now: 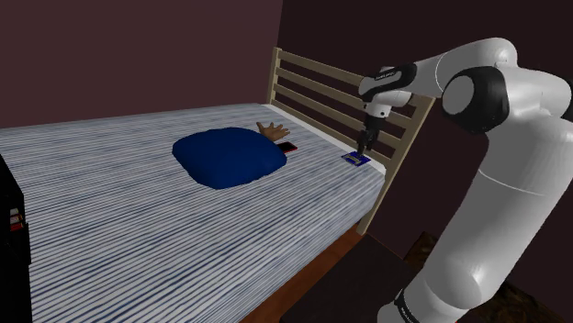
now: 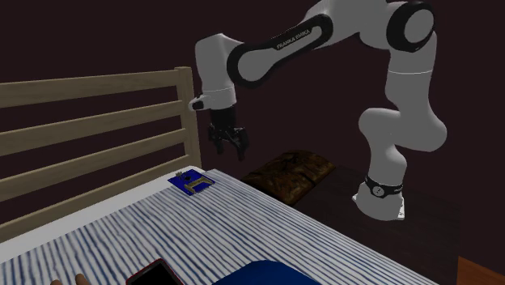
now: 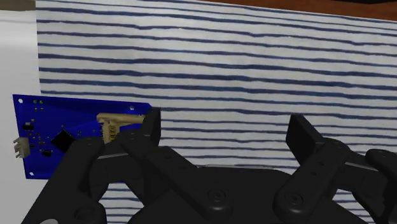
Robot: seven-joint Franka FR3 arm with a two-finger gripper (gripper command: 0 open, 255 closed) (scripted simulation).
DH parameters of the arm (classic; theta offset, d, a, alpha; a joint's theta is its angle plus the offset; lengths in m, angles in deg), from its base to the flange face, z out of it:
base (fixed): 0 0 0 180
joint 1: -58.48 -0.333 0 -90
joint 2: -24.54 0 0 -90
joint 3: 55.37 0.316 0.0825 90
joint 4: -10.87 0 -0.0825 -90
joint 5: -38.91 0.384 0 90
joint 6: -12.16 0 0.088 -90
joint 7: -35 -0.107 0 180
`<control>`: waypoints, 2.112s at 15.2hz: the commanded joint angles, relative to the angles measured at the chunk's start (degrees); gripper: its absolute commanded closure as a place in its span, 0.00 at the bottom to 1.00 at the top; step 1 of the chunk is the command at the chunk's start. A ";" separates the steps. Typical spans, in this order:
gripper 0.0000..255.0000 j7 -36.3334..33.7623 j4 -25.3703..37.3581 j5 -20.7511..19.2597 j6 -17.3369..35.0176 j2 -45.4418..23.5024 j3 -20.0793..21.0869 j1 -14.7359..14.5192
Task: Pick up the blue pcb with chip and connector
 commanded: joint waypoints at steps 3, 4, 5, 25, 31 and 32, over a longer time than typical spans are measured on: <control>0.00 4.51 8.87 4.86 -0.64 -9.09 -0.44 3.86; 0.00 5.43 11.45 6.04 -1.09 -11.41 -0.37 5.03; 0.00 6.27 14.16 7.18 -1.62 -13.75 -0.23 6.26; 0.00 9.16 54.08 17.05 -9.87 -44.53 4.28 23.37; 1.00 9.20 53.64 17.02 -9.71 -44.28 4.24 23.23; 1.00 9.20 53.60 17.02 -9.69 -44.26 4.24 23.22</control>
